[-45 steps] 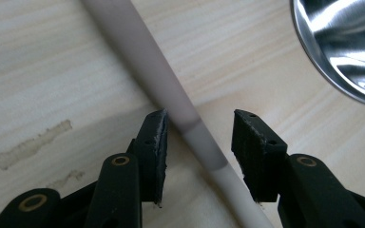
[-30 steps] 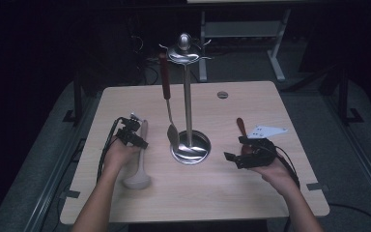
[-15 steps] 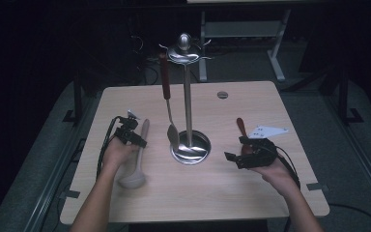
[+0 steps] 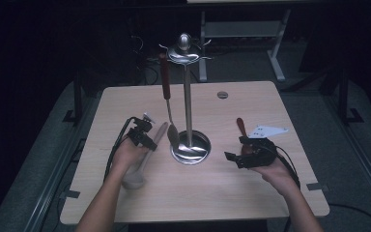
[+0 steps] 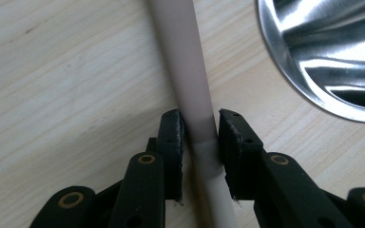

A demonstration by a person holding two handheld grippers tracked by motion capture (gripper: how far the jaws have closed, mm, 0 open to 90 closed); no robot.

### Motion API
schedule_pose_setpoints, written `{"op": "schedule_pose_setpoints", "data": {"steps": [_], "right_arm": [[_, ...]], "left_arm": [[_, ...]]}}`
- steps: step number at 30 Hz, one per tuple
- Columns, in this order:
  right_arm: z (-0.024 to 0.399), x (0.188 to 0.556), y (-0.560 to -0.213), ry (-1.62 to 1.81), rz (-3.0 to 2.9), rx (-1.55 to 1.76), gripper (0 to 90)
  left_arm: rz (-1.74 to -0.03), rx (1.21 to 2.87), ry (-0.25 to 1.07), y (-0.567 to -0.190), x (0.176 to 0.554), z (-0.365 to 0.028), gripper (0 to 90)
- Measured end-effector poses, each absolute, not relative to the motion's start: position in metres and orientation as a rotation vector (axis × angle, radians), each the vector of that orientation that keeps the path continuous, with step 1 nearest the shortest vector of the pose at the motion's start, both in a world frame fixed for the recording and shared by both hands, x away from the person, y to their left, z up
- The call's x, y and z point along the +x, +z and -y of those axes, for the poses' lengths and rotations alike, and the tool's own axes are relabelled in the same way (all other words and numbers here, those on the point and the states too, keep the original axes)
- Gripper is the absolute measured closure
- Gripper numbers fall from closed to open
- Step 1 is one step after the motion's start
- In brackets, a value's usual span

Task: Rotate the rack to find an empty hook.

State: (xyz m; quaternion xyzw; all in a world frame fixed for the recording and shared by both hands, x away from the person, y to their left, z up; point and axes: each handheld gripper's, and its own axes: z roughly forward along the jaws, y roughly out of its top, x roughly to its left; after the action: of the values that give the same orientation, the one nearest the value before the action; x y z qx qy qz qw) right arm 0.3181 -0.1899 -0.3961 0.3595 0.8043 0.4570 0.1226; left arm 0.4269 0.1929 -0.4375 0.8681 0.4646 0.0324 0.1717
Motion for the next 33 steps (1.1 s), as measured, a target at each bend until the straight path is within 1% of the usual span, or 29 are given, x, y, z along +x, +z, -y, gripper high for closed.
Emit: {"op": "schedule_pose_setpoints", "data": {"steps": [1, 4, 5, 9, 15, 17, 18, 19, 21, 24, 25, 29, 33], "right_arm": [[0.190, 0.318, -0.396, 1.336, -2.344, 1.045, 16.1], [0.190, 0.318, -0.395, 1.336, -2.344, 1.048, 16.1], [0.190, 0.318, -0.395, 1.336, -2.345, 1.047, 16.1], [0.190, 0.318, -0.395, 1.333, -2.345, 1.047, 16.1], [0.191, 0.318, -0.396, 1.331, -2.340, 1.045, 16.1], [0.190, 0.318, -0.396, 1.329, -2.341, 1.046, 16.1], [0.190, 0.318, -0.396, 1.330, -2.340, 1.049, 16.1], [0.191, 0.318, -0.396, 1.332, -2.339, 1.051, 16.1], [0.191, 0.318, -0.396, 1.332, -2.337, 1.053, 16.1], [0.191, 0.317, -0.395, 1.333, -2.335, 1.054, 16.2], [0.191, 0.317, -0.395, 1.332, -2.334, 1.053, 16.1], [0.191, 0.317, -0.394, 1.334, -2.330, 1.045, 16.1], [0.191, 0.317, -0.393, 1.338, -2.324, 1.041, 16.2]], "left_arm": [[-1.316, 2.468, 0.091, -0.437, 0.426, -0.192, 71.2], [-1.272, 2.448, 0.016, -0.438, 0.425, -0.191, 73.4], [-1.269, 2.438, 0.036, -0.439, 0.424, -0.189, 74.6], [-1.241, 2.463, 0.040, -0.438, 0.422, -0.185, 76.5], [-1.221, 2.431, 0.003, -0.437, 0.422, -0.192, 76.7], [-1.248, 2.362, 0.007, -0.434, 0.419, -0.195, 76.6], [-1.236, 2.366, 0.013, -0.431, 0.419, -0.200, 76.6], [-1.251, 2.313, 0.023, -0.429, 0.417, -0.203, 76.6], [-1.248, 2.263, 0.030, -0.423, 0.415, -0.211, 76.6], [-1.215, 2.211, 0.048, -0.413, 0.410, -0.224, 76.6], [-1.187, 2.233, 0.039, -0.408, 0.409, -0.230, 76.6], [-1.112, 2.153, 0.090, -0.394, 0.397, -0.242, 76.6], [-1.055, 2.059, 0.094, -0.380, 0.388, -0.255, 76.6]]}}
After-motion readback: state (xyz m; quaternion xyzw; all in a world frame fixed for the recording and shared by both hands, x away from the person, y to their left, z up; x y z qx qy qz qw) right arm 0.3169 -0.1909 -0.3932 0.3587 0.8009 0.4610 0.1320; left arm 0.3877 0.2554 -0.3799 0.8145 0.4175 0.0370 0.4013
